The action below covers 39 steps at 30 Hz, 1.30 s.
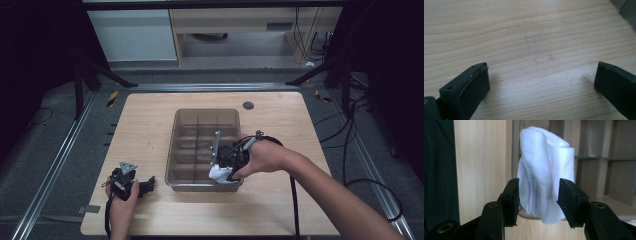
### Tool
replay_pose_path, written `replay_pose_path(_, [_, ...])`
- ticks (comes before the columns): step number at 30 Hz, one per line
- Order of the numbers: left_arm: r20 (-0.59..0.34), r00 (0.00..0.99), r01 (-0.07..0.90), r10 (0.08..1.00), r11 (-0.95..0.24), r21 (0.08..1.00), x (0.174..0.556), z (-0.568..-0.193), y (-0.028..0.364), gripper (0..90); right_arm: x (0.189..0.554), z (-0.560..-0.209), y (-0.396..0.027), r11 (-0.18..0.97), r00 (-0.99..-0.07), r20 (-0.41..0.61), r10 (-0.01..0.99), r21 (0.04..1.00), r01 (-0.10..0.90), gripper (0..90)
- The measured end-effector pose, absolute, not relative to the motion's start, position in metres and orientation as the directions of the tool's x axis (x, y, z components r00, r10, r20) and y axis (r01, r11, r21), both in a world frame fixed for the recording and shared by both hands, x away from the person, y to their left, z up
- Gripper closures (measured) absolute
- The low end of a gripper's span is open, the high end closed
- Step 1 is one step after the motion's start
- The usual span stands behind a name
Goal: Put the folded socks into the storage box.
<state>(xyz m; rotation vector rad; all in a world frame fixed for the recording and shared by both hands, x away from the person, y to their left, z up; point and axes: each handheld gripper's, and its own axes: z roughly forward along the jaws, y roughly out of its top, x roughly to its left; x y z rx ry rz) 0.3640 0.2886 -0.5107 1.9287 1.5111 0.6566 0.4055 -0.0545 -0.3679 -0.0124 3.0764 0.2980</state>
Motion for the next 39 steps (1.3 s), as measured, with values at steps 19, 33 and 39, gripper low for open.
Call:
replay_pose_path(19, [0.02, 0.231, 0.679, 0.973, -0.176, 0.713, 0.364, -0.511, 0.289, 0.0, 0.425, -0.353, -0.049, 0.973, -0.995, -0.093, 0.026, 0.232, 0.004, 80.0])
replay_pose_path(33, [0.02, 0.232, 0.678, 0.973, -0.176, 0.713, 0.364, -0.511, 0.288, 0.0, 0.431, -0.373, -0.037, 0.987, -0.997, -0.075, 0.006, 0.158, -0.006, 87.7])
replay_pose_path(39, [0.02, 0.232, 0.678, 0.973, -0.176, 0.714, 0.364, -0.511, 0.288, 0.0, 0.429, -0.385, -0.035, 0.989, -0.998, -0.058, -0.008, 0.145, -0.016, 88.0])
